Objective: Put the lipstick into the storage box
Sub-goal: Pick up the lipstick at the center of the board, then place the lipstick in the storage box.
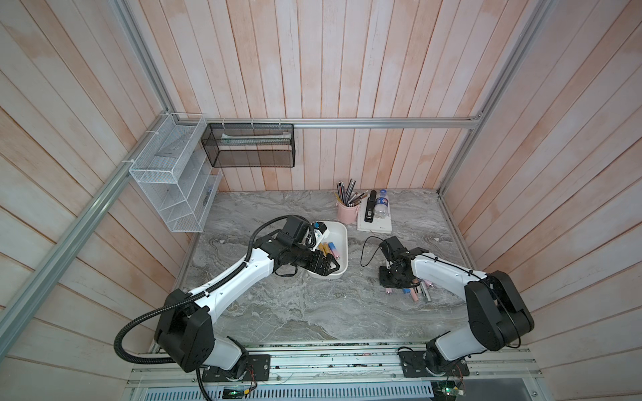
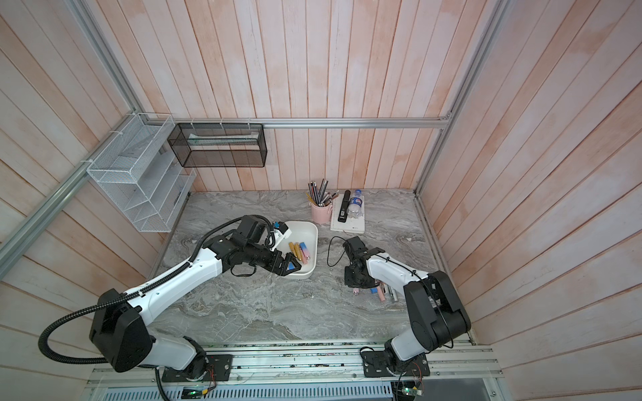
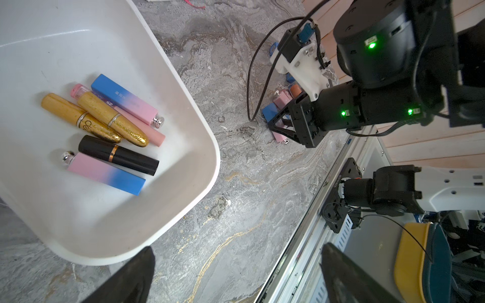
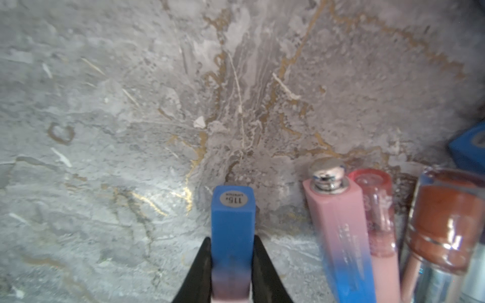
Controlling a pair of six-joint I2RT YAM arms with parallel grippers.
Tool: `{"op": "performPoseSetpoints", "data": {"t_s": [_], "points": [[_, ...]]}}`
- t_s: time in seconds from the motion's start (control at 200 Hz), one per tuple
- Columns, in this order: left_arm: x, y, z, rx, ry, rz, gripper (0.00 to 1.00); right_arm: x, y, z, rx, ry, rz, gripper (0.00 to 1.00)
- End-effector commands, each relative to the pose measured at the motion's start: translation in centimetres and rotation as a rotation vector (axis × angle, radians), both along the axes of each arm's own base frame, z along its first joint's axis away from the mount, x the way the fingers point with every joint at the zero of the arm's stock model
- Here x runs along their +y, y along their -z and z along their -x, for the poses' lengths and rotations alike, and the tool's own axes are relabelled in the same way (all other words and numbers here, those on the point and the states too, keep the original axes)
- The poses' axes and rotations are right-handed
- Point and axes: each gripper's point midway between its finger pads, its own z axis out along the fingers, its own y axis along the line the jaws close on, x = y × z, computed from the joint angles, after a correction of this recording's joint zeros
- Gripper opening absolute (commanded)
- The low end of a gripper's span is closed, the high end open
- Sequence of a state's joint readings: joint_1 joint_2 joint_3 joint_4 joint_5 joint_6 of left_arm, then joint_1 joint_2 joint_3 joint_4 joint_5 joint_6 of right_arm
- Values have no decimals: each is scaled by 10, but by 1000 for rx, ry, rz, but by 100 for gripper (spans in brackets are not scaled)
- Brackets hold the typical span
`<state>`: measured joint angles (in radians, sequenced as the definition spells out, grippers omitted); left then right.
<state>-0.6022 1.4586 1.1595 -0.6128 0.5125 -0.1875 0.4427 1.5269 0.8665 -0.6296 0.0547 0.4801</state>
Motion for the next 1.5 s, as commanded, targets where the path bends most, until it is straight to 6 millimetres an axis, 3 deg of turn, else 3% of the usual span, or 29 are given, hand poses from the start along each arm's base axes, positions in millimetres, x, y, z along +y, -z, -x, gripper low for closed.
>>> {"op": "performPoseSetpoints", "data": {"t_s": [0.0,0.215,0.46,0.705,0.835,0.99,1.11,1.211,1.351,1.496], "points": [[6,-4,-5,-39,-21,-17,100,11,-27,-18,-57,-5,-8,24],[16,-8,-9,-64,-65,-34,100,48,-67,-50,-137,-62,-56,25],[34,-21,-18,-120,-160,-34,100,118,-95,-82,-195,-189,-100,25],[58,-31,-21,-129,-238,-43,100,186,-83,-90,-175,-317,-127,25],[65,-41,-21,-152,-263,-29,100,205,-68,-88,-147,-348,-142,25],[69,-37,-18,-140,-266,-35,100,216,-67,-89,-149,-369,-160,36],[69,-39,-17,-141,-262,-33,100,218,-84,-90,-183,-385,-183,40],[67,-44,-18,-151,-257,-26,100,201,-98,-92,-208,-368,-168,41],[64,-44,-20,-145,-250,-19,100,144,-106,-94,-229,-267,-123,41],[56,-44,-21,-127,-227,10,100,63,-97,-86,-213,-113,-80,41]]}}
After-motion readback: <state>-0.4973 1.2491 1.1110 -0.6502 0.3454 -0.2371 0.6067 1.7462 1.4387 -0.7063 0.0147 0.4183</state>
